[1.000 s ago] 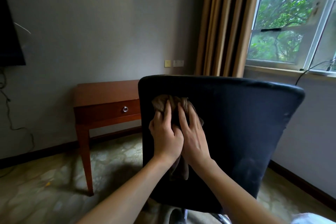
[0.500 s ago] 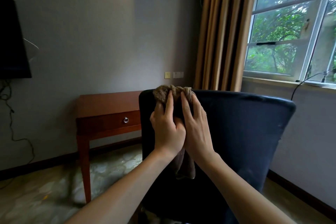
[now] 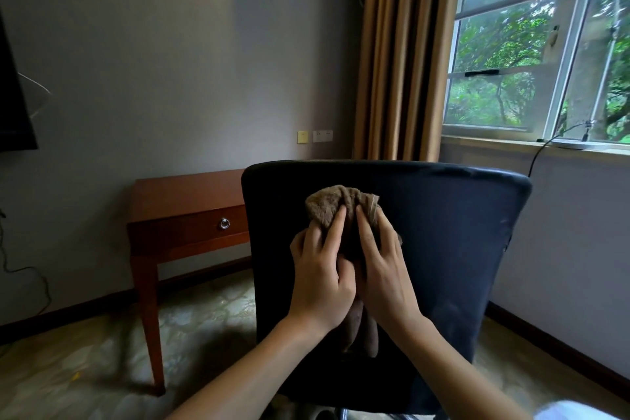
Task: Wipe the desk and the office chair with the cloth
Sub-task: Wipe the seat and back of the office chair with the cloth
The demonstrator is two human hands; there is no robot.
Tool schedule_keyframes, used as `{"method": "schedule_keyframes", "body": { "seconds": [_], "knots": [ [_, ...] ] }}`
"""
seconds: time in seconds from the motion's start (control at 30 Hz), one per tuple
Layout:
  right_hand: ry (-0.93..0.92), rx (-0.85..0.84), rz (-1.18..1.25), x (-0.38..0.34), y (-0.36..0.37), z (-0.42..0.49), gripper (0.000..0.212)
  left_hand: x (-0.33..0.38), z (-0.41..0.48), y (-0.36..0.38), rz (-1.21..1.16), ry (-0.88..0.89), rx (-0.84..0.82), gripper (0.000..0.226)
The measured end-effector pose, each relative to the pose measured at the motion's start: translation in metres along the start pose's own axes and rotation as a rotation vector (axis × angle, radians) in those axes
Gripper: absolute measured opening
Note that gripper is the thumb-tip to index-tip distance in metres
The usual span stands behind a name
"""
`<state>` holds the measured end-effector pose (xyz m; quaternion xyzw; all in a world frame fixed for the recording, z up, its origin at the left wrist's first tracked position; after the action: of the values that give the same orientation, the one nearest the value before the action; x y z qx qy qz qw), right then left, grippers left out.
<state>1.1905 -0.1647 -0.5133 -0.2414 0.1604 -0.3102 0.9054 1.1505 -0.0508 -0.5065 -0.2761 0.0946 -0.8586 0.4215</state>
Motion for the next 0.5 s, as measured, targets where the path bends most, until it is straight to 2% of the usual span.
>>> {"method": "schedule_keyframes", "body": {
  "seconds": [0.17, 0.27, 0.4, 0.5],
  "knots": [
    [0.021, 0.122, 0.003, 0.012, -0.027, 0.012, 0.076, 0.031, 0.024, 0.006, -0.015, 0.077, 0.051, 0.071],
    [-0.014, 0.204, -0.081, 0.017, -0.046, 0.026, 0.073, 0.044, 0.041, 0.010, -0.008, 0.111, 0.075, 0.068],
    [0.016, 0.146, -0.160, 0.029, -0.049, 0.037, 0.079, 0.042, 0.052, 0.021, 0.042, 0.087, 0.075, 0.066],
    [0.044, 0.111, -0.164, 0.034, -0.042, 0.029, 0.074, 0.031, 0.043, 0.029, 0.094, 0.076, 0.055, 0.064]
  ]
}}
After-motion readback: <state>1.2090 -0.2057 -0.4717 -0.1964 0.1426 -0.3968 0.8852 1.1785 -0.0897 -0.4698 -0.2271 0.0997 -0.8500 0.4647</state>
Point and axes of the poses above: each hand's wrist, its own z-axis towards the middle knuckle, its own y-axis out of the palm, x = y × z, the point moved 5 cm from there along z, towards the middle knuckle, and after that the axes turned 6 degrees about -x, right-handed, at the moved point
